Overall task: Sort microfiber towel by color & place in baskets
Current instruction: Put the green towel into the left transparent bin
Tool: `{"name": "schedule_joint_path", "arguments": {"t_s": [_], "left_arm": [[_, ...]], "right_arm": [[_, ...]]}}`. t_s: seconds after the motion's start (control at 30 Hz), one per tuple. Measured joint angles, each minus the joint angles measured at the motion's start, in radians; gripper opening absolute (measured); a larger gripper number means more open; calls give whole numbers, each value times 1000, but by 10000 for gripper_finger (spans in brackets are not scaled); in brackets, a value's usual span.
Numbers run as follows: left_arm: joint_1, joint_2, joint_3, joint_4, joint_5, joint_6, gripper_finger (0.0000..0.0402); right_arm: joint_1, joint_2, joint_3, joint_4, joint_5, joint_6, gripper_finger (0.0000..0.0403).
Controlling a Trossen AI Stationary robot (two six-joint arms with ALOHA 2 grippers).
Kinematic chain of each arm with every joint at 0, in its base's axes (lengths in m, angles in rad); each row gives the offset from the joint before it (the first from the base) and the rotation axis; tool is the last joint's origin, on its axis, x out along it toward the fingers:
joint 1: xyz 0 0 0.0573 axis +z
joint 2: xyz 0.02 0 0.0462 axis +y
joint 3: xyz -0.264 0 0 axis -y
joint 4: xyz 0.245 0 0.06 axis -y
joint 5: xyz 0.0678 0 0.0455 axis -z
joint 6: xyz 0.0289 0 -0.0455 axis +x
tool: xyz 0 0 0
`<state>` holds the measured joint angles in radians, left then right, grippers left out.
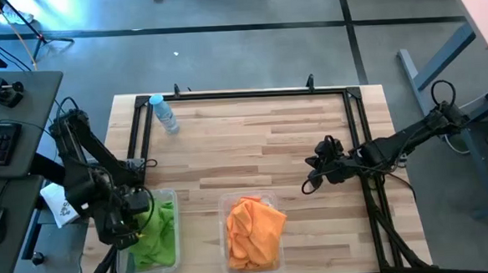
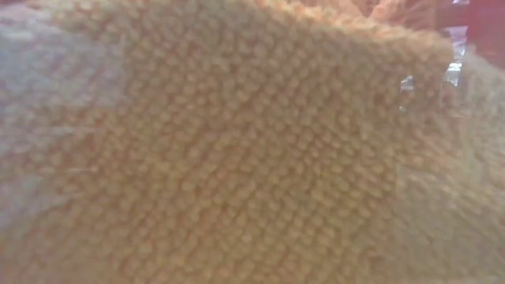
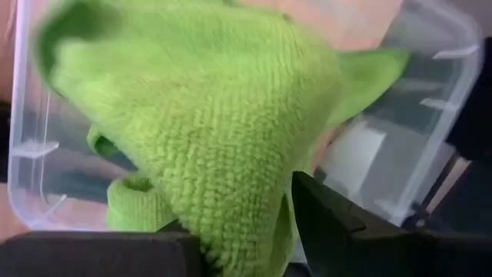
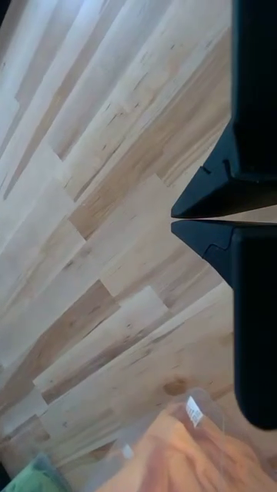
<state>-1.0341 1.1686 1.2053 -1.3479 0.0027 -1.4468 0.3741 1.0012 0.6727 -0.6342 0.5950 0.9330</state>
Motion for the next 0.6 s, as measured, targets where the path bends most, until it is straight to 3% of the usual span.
{"name": "schedule_joint_path", "arguments": {"t_s": [0.4, 0.6], "left_arm": [[39, 151, 29, 95, -77, 13, 103], [39, 236, 27, 50, -67, 61, 104]], "right_arm": [[-34, 0, 0, 6, -4, -56, 11], [-34, 0, 0, 7, -7, -47, 11]]}}
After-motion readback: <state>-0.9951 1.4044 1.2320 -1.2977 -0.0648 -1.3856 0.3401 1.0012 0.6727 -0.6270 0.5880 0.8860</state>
